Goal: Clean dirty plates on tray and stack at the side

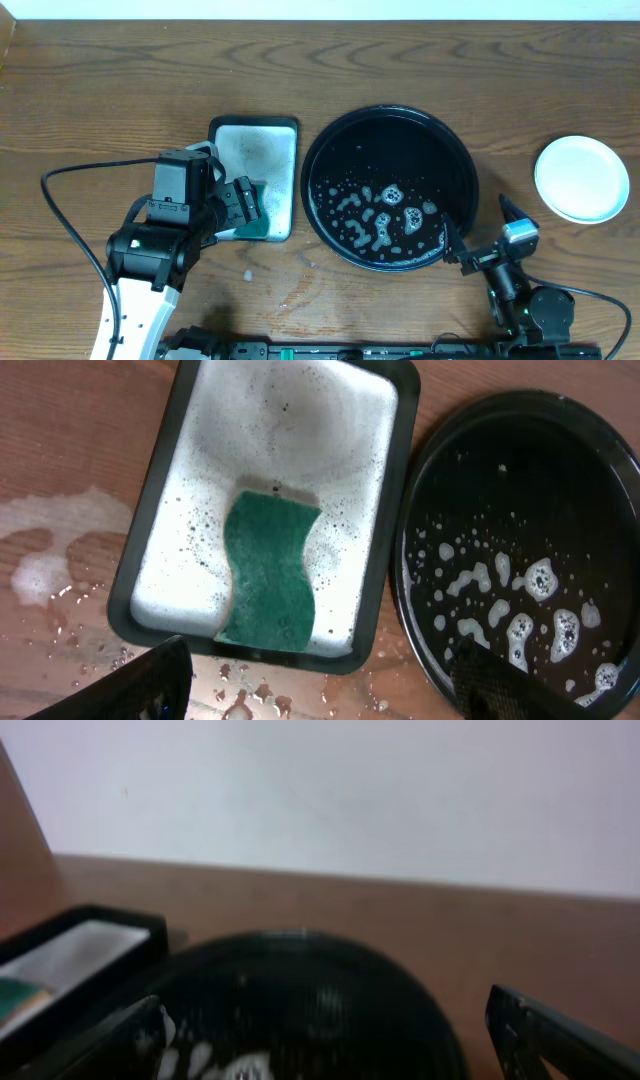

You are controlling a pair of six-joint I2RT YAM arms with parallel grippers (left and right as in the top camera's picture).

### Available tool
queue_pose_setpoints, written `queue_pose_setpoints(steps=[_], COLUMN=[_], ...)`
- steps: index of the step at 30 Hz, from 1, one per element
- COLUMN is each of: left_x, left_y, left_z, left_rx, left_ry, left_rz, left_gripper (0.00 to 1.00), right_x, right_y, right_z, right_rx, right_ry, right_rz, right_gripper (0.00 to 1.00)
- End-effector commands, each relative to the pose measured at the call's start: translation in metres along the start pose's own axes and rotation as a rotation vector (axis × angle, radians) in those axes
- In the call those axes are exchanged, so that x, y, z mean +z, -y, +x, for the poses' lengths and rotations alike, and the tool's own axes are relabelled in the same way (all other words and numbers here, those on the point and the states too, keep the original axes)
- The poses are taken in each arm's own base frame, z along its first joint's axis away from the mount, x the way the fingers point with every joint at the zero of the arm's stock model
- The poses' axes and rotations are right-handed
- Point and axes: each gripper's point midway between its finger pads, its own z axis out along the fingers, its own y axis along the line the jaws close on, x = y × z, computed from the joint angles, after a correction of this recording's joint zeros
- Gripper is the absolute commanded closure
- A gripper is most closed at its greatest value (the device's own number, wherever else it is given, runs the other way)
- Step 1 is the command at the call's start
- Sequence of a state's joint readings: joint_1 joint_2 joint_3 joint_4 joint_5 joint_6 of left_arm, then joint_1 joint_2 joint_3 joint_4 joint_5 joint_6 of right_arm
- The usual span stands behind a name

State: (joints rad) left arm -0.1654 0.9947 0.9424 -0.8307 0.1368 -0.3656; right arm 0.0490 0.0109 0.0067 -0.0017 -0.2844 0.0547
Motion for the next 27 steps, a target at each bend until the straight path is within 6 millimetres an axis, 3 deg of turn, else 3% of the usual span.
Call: queue_pose_setpoints(steps=[1, 15, 17, 22, 27], left_x=[-0.001, -0.006, -0.020, -0.056, -0.067], left_y=[0.001, 0.001, -0.013, -0.016, -0.019], left_z=[-0.001, -0.003, -0.012, -0.024, -0.016], left_rx=[0.000, 0.005, 0.013, 0.029, 0.136], left_ry=[0.001, 0.023, 0.113, 0.362, 0.560], left_rz=[0.009, 0.008, -0.064, -0.008, 0.051], left_gripper=[0.17, 0.17, 0.17, 0.17, 0.17], right_x=[0.000, 0.000, 0.000, 0.000, 0.000], right_y=[0.000, 0.000, 0.000, 0.000, 0.000], right_z=[0.012, 0.012, 0.012, 0.012, 0.012], right_rx=[0.001, 0.001, 0.001, 0.001, 0.001], right_ry=[-0.046, -0.046, -0.046, -0.046, -0.046], right_rz=[0.003, 0.003, 0.003, 0.003, 0.003], right_gripper=[0.01, 0.01, 0.01, 0.01, 0.01])
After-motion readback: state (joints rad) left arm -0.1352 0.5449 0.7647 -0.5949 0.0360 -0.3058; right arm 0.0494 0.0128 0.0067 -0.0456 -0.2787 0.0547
